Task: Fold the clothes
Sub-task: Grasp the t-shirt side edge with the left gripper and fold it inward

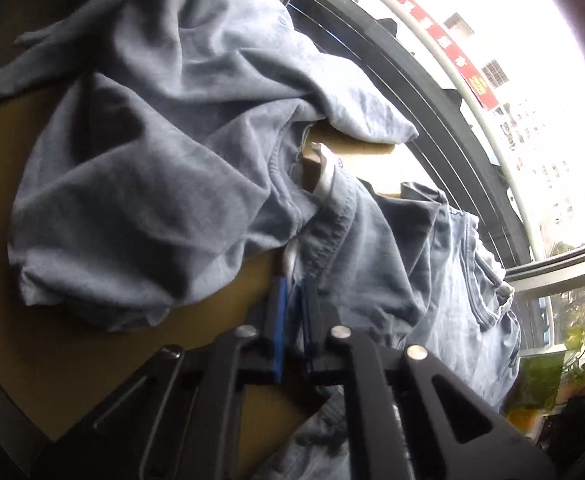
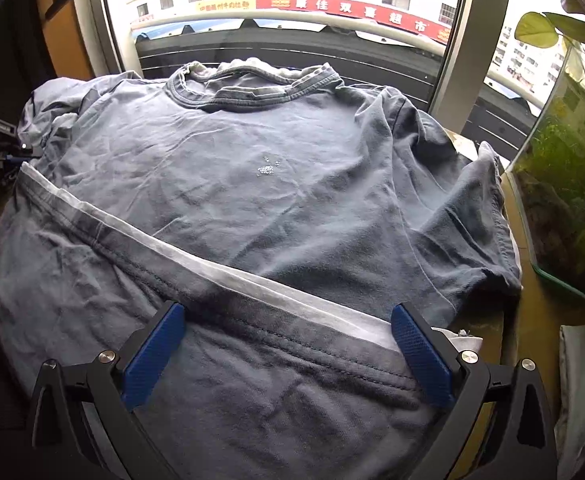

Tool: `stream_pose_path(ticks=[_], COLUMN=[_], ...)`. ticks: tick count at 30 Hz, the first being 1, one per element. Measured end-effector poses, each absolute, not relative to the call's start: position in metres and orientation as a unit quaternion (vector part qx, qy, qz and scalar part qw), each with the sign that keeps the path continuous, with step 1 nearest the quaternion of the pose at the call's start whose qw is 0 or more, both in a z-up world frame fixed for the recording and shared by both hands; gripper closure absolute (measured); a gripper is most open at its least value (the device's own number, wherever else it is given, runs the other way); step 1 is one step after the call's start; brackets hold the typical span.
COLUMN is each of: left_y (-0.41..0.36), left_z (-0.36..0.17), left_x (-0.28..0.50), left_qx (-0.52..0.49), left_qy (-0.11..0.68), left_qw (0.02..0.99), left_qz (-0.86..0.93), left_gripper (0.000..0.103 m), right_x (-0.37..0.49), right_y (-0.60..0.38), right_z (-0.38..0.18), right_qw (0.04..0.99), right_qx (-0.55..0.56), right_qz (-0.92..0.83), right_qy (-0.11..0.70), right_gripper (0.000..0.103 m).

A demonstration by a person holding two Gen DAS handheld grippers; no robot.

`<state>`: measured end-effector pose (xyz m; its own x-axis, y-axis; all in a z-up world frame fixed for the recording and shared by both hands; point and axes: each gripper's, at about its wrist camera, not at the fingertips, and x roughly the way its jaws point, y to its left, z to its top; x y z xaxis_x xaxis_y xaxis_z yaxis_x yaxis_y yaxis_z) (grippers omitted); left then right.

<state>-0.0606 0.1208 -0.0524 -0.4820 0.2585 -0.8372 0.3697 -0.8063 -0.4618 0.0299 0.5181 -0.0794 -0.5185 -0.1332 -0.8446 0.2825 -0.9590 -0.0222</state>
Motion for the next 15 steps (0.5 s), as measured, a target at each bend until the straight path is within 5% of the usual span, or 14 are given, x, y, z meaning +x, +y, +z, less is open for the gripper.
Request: stream_pose_path(ticks=[8,15], left_y=[0.121,0.195], left_z=[-0.037,0.026], left_x=[-0.056,-0.046], left_qx=[0.479,0.416], left_qy=[0.302,0.122], left_qw=[0.025,-0.041], left_qz=[-0.824,-0.900], left_gripper=[0.099,0.099], right_x=[0.013,0.015], right_y=[0.516,0.520], right_z=[-0.076,-0.076], right_qw=[0.127,0.132], right_qx=[0.477,0.476], right_qz=[-0.866,-0.865], right_qy=[0.081,0.083], right_gripper=[0.001,0.001])
